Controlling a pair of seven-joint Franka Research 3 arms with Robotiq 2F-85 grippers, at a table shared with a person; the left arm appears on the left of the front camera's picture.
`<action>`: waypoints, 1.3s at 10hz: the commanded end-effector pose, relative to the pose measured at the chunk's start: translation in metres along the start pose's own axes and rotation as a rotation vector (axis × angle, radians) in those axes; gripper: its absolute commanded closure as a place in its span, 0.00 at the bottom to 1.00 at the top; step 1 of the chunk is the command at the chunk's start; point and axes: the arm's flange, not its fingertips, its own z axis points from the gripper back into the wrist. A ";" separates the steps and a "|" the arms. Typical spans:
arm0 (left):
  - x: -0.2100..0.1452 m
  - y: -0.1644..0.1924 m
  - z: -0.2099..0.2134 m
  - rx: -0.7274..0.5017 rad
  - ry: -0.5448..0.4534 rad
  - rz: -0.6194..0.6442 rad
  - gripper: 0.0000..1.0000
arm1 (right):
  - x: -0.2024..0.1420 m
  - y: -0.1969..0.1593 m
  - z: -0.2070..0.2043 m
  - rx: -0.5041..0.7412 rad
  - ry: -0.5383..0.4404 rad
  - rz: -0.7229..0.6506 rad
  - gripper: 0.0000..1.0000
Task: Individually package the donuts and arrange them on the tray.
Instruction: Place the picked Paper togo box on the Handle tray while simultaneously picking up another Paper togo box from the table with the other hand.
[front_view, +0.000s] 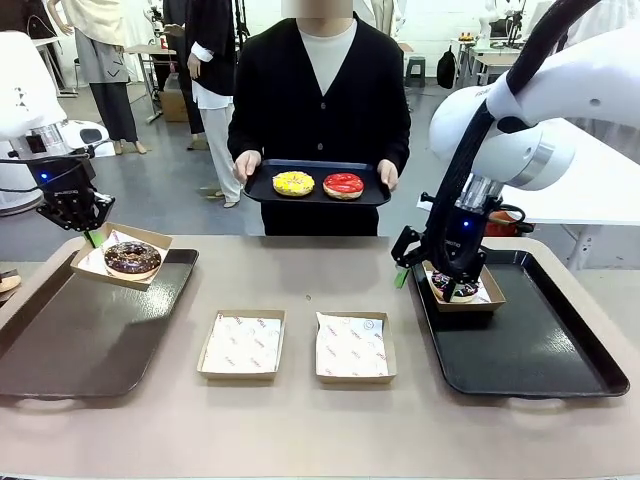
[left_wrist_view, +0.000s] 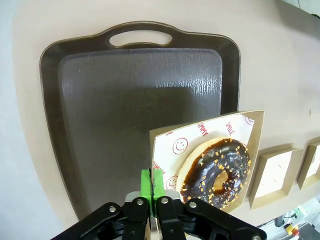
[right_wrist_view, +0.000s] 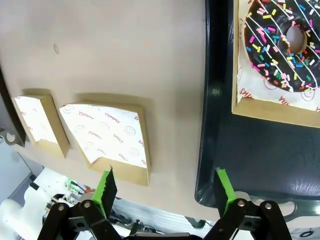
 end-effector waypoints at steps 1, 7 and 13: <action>-0.001 0.000 0.004 0.002 -0.005 0.005 0.99 | -0.001 -0.001 0.002 -0.002 0.003 0.000 0.00; 0.002 0.000 -0.001 0.009 0.007 0.001 0.99 | -0.010 0.018 -0.009 -0.058 -0.062 -0.035 0.00; 0.017 -0.009 -0.016 -0.002 0.002 -0.024 0.99 | -0.028 0.067 -0.066 -0.201 -0.180 -0.067 0.00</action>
